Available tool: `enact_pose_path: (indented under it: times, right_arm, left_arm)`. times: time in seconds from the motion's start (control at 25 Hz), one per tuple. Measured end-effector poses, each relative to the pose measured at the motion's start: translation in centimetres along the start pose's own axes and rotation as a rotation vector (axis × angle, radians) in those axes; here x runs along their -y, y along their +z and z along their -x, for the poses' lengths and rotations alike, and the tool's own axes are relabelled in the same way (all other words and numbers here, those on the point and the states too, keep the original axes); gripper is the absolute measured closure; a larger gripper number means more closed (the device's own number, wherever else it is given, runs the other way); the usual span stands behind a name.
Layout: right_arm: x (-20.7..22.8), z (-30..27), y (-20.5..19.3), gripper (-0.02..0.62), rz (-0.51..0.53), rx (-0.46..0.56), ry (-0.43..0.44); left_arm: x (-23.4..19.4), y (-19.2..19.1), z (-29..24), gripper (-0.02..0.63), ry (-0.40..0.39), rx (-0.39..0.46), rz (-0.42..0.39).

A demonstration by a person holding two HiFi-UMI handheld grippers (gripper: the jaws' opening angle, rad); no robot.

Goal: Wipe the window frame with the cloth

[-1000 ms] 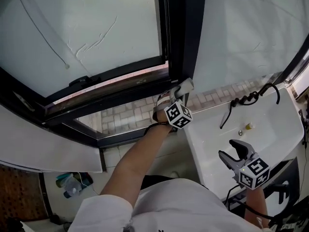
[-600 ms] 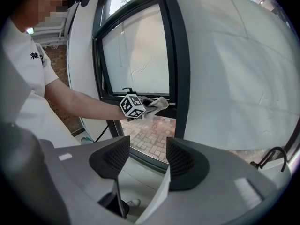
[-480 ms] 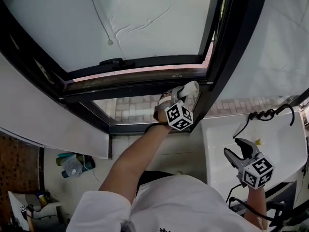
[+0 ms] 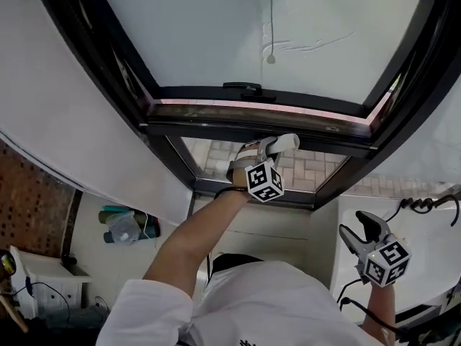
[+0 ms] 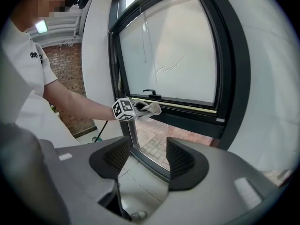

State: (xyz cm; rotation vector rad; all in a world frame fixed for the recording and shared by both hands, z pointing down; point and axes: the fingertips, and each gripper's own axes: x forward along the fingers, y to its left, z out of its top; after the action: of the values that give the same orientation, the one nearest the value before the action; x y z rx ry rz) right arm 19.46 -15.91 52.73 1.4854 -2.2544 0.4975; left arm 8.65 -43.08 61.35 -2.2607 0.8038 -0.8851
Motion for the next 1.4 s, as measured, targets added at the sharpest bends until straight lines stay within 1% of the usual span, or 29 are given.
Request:
enact_pose_path:
  times: [0.24,0.4,0.56,0.76,0.88,1.04,1.16,1.24,1.4]
  right_arm:
    - [-4.1,-3.5,2.9,0.350,0.034,0.000,0.010]
    - [-6.9,-5.3,4.2,0.350,0.044,0.002,0.002]
    - [-9.8,-7.0,5.1,0.350,0.049,-0.003,0.002]
    - [-14.0,-8.4,5.5,0.350,0.046,-0.034,0.012]
    - [-16.2,-8.9,6.1,0.350,0.059,-0.053,0.015]
    - [-18.5,-10.1,6.2,0.350,0.064,-0.065,0.024]
    - [-20.3,-10.8,5.7,0.349,0.056,-0.070,0.038]
    - [-21.0,-11.0,5.3,0.349,0.050,-0.073,0.042]
    - [-21.4,-10.9,5.3,0.350,0.052,-0.068,0.038]
  left_arm:
    - [-5.5,-8.8,3.9,0.502,0.040,-0.063,-0.014]
    - [-9.0,-14.4,6.4,0.502,0.062,-0.107,-0.041]
    - [-12.6,-20.1,8.9,0.502,0.092,-0.160,-0.067]
    - [-16.1,-26.1,11.5,0.502,0.112,-0.228,-0.114]
    - [-17.6,-28.5,12.7,0.502,0.119,-0.252,-0.130]
    - [-19.3,-30.8,13.5,0.502,0.127,-0.284,-0.147]
    - [-20.0,-32.4,14.1,0.502,0.109,-0.322,-0.170]
    - [-20.4,-32.9,14.6,0.502,0.091,-0.351,-0.208]
    - [-21.4,-32.5,15.6,0.500,0.059,-0.390,-0.299]
